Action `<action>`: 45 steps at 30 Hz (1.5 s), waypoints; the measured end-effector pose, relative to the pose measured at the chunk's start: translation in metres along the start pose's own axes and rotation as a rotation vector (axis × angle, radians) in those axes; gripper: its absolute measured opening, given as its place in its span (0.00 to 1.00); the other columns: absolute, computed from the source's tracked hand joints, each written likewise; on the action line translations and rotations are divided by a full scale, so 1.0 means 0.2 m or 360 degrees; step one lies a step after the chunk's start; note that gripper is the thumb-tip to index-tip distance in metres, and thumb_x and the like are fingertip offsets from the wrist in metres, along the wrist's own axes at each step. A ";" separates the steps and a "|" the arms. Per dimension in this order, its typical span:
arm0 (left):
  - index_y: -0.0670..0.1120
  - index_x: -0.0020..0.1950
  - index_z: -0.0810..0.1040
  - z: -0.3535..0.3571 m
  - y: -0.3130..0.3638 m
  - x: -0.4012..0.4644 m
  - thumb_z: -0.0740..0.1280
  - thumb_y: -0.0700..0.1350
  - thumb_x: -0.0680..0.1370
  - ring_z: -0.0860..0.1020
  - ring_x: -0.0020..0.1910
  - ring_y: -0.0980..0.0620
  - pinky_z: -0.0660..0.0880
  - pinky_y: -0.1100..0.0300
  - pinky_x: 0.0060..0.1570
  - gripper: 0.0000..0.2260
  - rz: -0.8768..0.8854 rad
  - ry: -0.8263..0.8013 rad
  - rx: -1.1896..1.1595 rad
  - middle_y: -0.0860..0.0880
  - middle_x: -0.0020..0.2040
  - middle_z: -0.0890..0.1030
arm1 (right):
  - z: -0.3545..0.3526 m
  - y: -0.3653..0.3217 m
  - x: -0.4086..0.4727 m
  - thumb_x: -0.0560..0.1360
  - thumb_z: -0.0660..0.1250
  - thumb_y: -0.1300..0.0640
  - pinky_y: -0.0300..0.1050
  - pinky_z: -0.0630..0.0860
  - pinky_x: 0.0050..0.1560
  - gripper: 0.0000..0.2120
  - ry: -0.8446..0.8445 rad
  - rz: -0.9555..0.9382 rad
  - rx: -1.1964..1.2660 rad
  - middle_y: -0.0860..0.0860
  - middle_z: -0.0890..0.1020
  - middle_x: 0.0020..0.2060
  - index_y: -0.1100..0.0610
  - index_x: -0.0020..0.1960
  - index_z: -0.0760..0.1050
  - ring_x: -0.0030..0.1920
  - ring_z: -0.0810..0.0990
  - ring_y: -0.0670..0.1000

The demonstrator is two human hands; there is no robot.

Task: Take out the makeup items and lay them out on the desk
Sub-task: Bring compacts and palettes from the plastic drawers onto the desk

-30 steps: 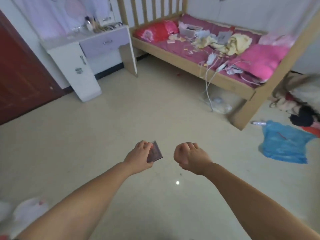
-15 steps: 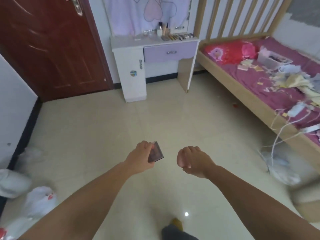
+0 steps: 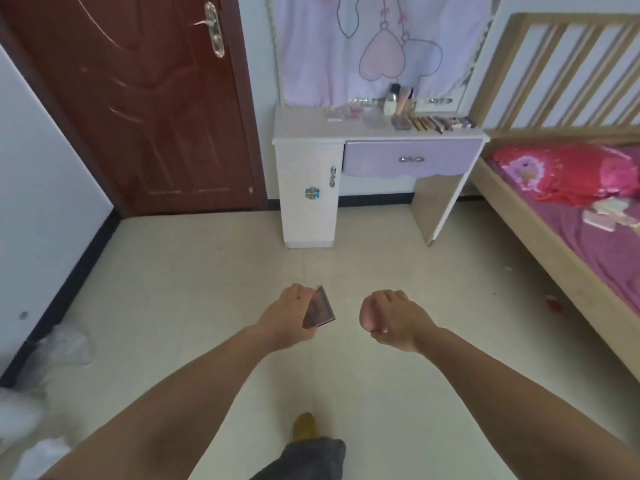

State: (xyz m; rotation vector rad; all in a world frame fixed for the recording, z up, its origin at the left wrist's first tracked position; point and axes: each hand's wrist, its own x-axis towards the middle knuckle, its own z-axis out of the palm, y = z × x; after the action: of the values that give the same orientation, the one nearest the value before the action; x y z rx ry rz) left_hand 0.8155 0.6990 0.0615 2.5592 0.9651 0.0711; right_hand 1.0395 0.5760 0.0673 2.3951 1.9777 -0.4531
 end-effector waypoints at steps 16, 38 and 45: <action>0.45 0.63 0.66 -0.46 -0.59 2.12 0.67 0.50 0.71 0.68 0.60 0.46 0.72 0.53 0.53 0.24 0.0075 0.0049 0.0106 0.46 0.60 0.67 | -0.64 0.75 1.98 0.70 0.68 0.45 0.48 0.72 0.59 0.32 0.0046 0.0007 -0.0016 0.50 0.67 0.67 0.52 0.68 0.59 0.66 0.65 0.54; 0.44 0.64 0.65 -0.78 -1.13 4.37 0.68 0.50 0.72 0.66 0.60 0.45 0.70 0.54 0.55 0.25 0.0091 -0.0298 0.0072 0.44 0.62 0.66 | -1.26 1.46 4.21 0.71 0.69 0.51 0.53 0.72 0.59 0.30 -0.0217 -0.0128 -0.0175 0.53 0.67 0.66 0.57 0.67 0.60 0.66 0.65 0.56; 0.46 0.63 0.65 -0.71 -1.22 4.58 0.68 0.52 0.70 0.65 0.60 0.44 0.65 0.54 0.57 0.25 0.0233 -0.0449 0.0240 0.45 0.61 0.66 | -1.18 1.51 4.41 0.72 0.67 0.51 0.55 0.73 0.57 0.29 -0.0334 -0.0149 -0.0250 0.56 0.66 0.66 0.58 0.68 0.60 0.65 0.66 0.58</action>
State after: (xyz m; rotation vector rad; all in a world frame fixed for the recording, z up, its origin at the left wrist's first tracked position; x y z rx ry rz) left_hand 1.3330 1.5034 0.0122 2.6783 0.6996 -0.3249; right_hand 1.5271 1.4045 0.0440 2.0774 1.9600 -0.5065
